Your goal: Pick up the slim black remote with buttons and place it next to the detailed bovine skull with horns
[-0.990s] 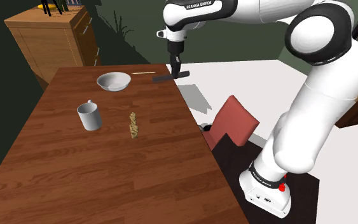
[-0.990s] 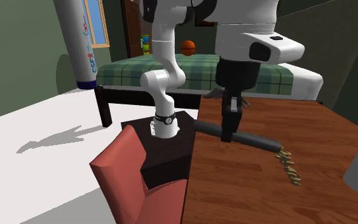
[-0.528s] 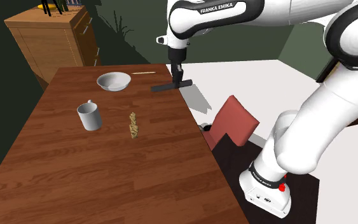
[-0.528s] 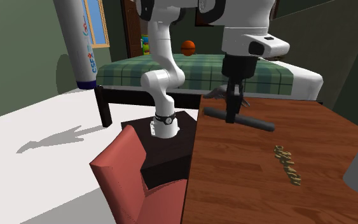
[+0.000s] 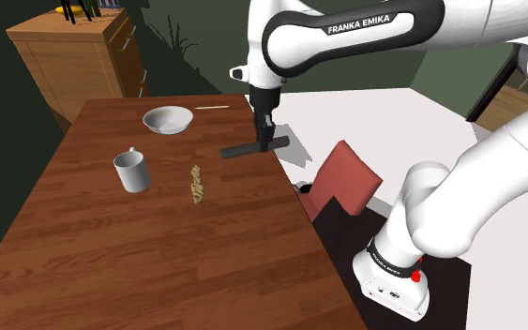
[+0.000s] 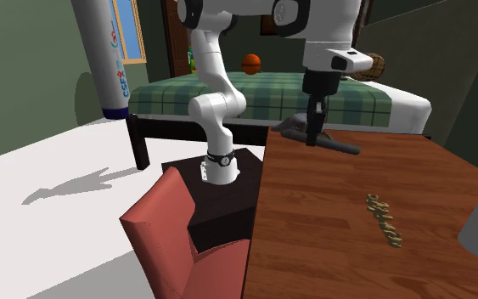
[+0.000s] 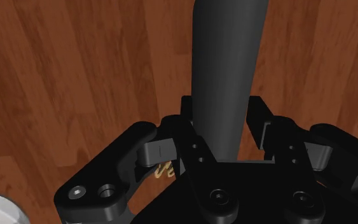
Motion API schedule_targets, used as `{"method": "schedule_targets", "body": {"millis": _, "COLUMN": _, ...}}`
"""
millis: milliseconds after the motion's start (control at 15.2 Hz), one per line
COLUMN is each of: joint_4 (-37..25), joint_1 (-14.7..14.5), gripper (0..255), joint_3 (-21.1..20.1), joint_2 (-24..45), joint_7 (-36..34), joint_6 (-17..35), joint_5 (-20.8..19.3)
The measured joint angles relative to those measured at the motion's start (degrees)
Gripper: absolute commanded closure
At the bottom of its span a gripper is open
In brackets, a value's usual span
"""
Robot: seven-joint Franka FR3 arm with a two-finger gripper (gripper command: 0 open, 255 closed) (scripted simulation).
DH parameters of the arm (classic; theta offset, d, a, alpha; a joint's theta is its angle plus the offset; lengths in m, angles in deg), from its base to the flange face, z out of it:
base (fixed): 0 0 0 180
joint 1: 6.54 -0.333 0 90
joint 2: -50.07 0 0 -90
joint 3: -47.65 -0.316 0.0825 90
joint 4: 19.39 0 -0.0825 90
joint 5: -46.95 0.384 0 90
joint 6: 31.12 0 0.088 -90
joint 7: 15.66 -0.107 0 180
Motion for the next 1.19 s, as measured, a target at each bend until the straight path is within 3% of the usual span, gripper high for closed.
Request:
{"method": "schedule_targets", "body": {"millis": 594, "joint_4": 8.17, "joint_1": -5.12, "gripper": 255, "joint_3": -8.29, "joint_2": -9.41, "joint_7": -11.28, "joint_6": -0.47, "joint_5": 4.30}}
{"method": "schedule_targets", "body": {"millis": 1188, "joint_4": 10.97, "joint_1": -11.01, "gripper": 255, "joint_3": -17.78, "joint_2": -13.85, "joint_7": -23.25, "joint_6": -0.65, "joint_5": 10.49}}
